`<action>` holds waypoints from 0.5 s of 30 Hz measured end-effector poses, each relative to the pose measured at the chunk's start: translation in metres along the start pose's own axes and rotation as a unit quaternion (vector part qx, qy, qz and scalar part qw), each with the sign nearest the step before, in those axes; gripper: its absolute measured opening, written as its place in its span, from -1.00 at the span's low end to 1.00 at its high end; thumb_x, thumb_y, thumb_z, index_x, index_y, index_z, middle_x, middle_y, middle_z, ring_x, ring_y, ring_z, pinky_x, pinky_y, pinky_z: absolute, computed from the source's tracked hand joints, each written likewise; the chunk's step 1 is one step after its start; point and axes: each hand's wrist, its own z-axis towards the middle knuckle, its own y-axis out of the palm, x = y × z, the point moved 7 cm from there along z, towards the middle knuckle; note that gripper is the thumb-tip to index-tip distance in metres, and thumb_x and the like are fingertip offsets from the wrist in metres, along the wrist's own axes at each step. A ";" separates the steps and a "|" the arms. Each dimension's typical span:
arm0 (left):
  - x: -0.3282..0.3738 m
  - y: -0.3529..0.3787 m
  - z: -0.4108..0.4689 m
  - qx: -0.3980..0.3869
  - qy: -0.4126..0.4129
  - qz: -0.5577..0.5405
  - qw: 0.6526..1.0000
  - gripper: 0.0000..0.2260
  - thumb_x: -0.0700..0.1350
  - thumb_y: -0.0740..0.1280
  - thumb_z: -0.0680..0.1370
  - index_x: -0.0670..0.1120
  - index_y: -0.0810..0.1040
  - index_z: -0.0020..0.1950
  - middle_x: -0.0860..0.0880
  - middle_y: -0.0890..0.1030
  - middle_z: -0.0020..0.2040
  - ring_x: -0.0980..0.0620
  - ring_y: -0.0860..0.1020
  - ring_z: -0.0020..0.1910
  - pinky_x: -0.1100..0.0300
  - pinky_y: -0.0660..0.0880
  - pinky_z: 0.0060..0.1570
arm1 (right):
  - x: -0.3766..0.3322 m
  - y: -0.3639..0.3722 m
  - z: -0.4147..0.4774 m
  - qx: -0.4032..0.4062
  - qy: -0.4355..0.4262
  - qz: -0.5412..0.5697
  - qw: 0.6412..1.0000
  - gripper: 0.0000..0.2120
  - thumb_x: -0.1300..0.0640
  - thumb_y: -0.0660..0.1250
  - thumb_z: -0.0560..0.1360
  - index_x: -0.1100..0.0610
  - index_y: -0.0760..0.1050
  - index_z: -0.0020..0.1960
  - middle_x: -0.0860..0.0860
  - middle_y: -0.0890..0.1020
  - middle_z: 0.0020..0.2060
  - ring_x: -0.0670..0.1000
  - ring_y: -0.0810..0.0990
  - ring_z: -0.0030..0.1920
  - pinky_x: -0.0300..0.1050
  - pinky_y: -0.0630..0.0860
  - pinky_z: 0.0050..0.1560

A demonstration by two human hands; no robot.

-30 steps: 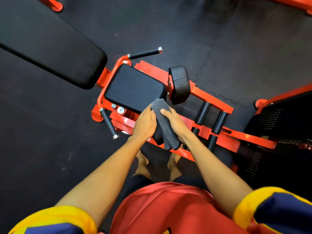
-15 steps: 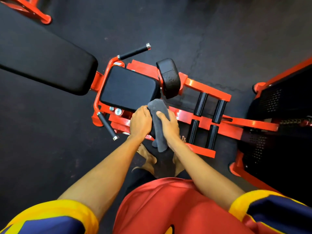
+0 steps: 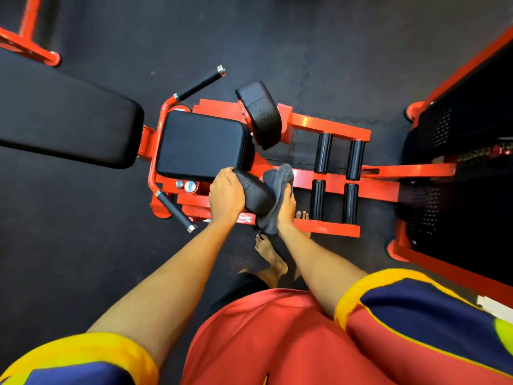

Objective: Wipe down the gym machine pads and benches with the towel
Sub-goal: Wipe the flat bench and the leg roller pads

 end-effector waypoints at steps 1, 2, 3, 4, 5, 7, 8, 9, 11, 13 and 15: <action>0.000 0.000 -0.001 0.001 0.007 0.002 1.000 -0.58 -0.05 -0.06 0.71 -0.15 0.56 0.23 -0.19 0.61 0.23 -0.23 0.52 0.23 -0.05 0.42 0.20 | -0.002 -0.002 0.001 -0.003 0.021 0.008 1.000 -0.40 -0.35 0.22 0.58 0.04 0.53 0.42 0.11 0.65 0.25 0.18 0.59 0.29 0.09 0.45 0.39; 0.001 0.001 -0.002 0.001 0.010 0.004 1.000 -0.58 -0.05 -0.07 0.71 -0.15 0.55 0.23 -0.19 0.62 0.23 -0.23 0.53 0.22 -0.06 0.42 0.21 | -0.006 -0.004 -0.003 -0.011 0.027 0.007 1.000 -0.34 -0.40 0.27 0.52 0.01 0.52 0.43 0.09 0.65 0.24 0.15 0.61 0.27 0.09 0.47 0.37; 0.000 0.001 -0.001 0.001 0.009 0.003 1.000 -0.57 -0.04 -0.07 0.71 -0.15 0.55 0.23 -0.19 0.62 0.22 -0.23 0.53 0.21 -0.06 0.43 0.21 | -0.025 -0.004 -0.022 -0.017 0.007 -0.005 1.000 -0.35 -0.38 0.30 0.52 0.01 0.50 0.45 0.07 0.64 0.26 0.11 0.60 0.27 0.05 0.47 0.34; 0.000 0.001 -0.001 -0.002 0.006 0.003 1.000 -0.57 -0.03 -0.06 0.71 -0.15 0.56 0.22 -0.18 0.63 0.20 -0.22 0.54 0.20 -0.07 0.44 0.20 | -0.046 -0.003 -0.047 -0.029 -0.031 -0.023 0.999 -0.39 -0.32 0.32 0.55 0.03 0.49 0.46 0.06 0.63 0.27 0.07 0.59 0.27 0.00 0.46 0.30; 0.000 0.001 0.000 -0.003 0.008 0.009 1.000 -0.59 -0.03 -0.05 0.71 -0.14 0.56 0.18 -0.17 0.64 0.17 -0.21 0.55 0.17 -0.06 0.44 0.17 | -0.060 -0.001 -0.059 -0.050 -0.086 -0.041 0.994 -0.43 -0.27 0.33 0.57 0.04 0.48 0.45 0.03 0.62 0.28 0.03 0.58 0.28 -0.05 0.45 0.29; 0.002 0.001 0.001 -0.018 0.033 0.024 0.999 -0.68 -0.03 0.03 0.69 -0.12 0.53 0.04 -0.09 0.65 0.04 -0.14 0.58 0.04 -0.02 0.47 0.00 | -0.077 0.008 -0.076 -0.130 -0.189 -0.097 0.969 -0.48 -0.24 0.35 0.56 0.01 0.48 0.41 0.01 0.57 0.37 -0.03 0.52 0.37 -0.12 0.42 0.38; 0.004 0.000 0.002 -0.027 0.049 0.032 0.998 -0.72 -0.02 0.07 0.67 -0.11 0.51 -0.03 -0.04 0.63 -0.04 -0.11 0.58 -0.03 -0.02 0.48 -0.07 | -0.081 0.013 -0.079 -0.160 -0.220 -0.121 0.955 -0.45 -0.23 0.36 0.56 0.02 0.45 0.45 0.00 0.53 0.41 -0.06 0.48 0.42 -0.15 0.39 0.42; 0.003 -0.001 0.006 -0.034 0.059 0.039 0.997 -0.73 -0.02 0.09 0.66 -0.11 0.50 -0.05 0.00 0.62 -0.06 -0.09 0.58 -0.06 -0.01 0.48 -0.09 | -0.083 0.017 -0.077 -0.178 -0.225 -0.130 0.949 -0.43 -0.22 0.37 0.57 0.03 0.43 0.48 -0.02 0.52 0.43 -0.07 0.47 0.42 -0.17 0.39 0.41; 0.008 -0.003 0.014 -0.057 0.060 0.025 0.996 -0.66 -0.03 0.02 0.69 -0.11 0.56 0.06 0.00 0.61 0.03 -0.08 0.54 0.03 0.00 0.45 0.03 | -0.082 0.022 -0.067 -0.188 -0.173 -0.119 0.959 -0.46 -0.18 0.32 0.63 0.04 0.40 0.51 -0.08 0.55 0.34 -0.08 0.52 0.32 -0.26 0.45 0.24; 0.014 -0.006 0.024 -0.072 0.073 0.007 0.995 -0.60 -0.02 -0.01 0.71 -0.13 0.58 0.16 -0.08 0.62 0.12 -0.10 0.51 0.13 -0.03 0.43 0.19 | -0.083 0.025 -0.050 -0.183 -0.107 -0.107 0.971 -0.53 -0.15 0.26 0.67 0.04 0.42 0.50 -0.06 0.61 0.23 -0.04 0.56 0.24 -0.26 0.46 0.10; 0.019 -0.010 0.027 -0.061 0.090 -0.013 0.994 -0.63 -0.02 0.01 0.72 -0.17 0.56 0.08 -0.09 0.60 0.06 -0.08 0.51 0.08 -0.05 0.42 0.18 | -0.084 0.033 -0.041 -0.188 -0.070 -0.125 0.972 -0.51 -0.19 0.23 0.67 0.01 0.43 0.52 0.01 0.61 0.27 0.04 0.57 0.29 -0.15 0.45 0.19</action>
